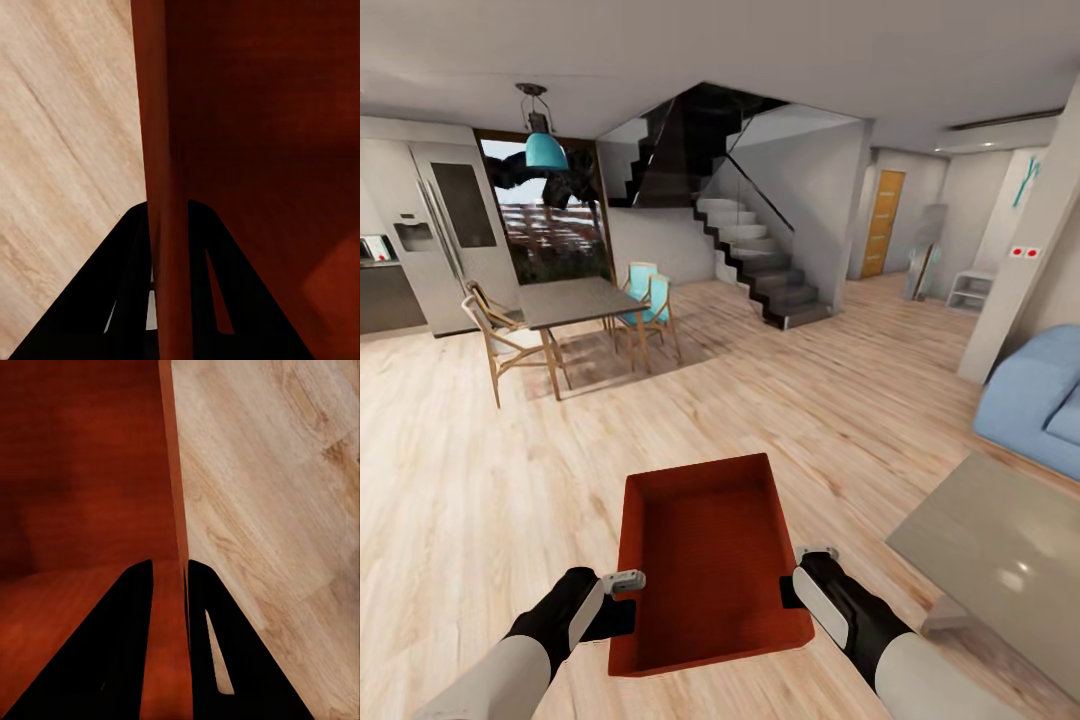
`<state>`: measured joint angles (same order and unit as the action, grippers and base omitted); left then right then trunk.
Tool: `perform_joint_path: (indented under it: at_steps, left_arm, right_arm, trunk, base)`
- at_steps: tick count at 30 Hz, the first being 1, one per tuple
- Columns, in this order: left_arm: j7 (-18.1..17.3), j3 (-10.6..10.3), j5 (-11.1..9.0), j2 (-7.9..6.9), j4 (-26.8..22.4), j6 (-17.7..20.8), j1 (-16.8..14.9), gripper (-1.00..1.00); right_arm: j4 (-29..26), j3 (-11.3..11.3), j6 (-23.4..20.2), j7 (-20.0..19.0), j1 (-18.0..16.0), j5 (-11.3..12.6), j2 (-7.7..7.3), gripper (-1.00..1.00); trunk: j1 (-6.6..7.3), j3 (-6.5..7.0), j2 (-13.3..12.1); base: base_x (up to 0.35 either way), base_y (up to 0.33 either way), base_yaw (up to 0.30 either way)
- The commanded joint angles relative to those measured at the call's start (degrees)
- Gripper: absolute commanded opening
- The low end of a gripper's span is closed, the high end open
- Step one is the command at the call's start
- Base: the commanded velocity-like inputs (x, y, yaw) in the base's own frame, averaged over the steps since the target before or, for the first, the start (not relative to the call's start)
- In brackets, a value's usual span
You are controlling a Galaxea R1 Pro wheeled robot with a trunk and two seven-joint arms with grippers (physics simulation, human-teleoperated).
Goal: Move the two storage containers from the living room to the garage. In the garage, place one container on the floor and stack the other container on top of it (either order is fine).
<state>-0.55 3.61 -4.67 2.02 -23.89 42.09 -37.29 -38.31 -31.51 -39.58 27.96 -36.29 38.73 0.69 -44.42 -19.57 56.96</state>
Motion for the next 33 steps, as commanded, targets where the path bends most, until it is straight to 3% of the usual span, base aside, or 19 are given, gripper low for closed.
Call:
perform_joint_path:
  at_steps: [1, 17, 33]
  left_arm:
    - [0.1, 0.4, -1.0, 0.14, -0.1, 0.3, -0.1, -1.00]
    - [0.2, 0.4, -1.0, 0.16, -0.1, 0.3, -0.1, -1.00]
    - [0.2, 0.4, -1.0, 0.17, -0.1, 0.3, -0.1, -1.00]
  right_arm:
    - [0.0, -0.7, -0.2, 0.5, 0.0, 1.1, 0.01, -1.00]
    - [0.0, -0.7, -0.2, 0.5, 0.0, 1.1, 0.01, -1.00]
    - [0.0, -0.7, -0.2, 0.5, 0.0, 1.1, 0.01, -1.00]
  trunk:
    - [-0.04, -0.07, 0.0]
    - [-0.04, -0.03, 0.0]
    - [-0.04, 0.42, 0.0]
  base:
    - [0.300, 0.206, 0.000]
    - [0.300, 0.205, -0.012]
    - [0.300, 0.205, -0.244]
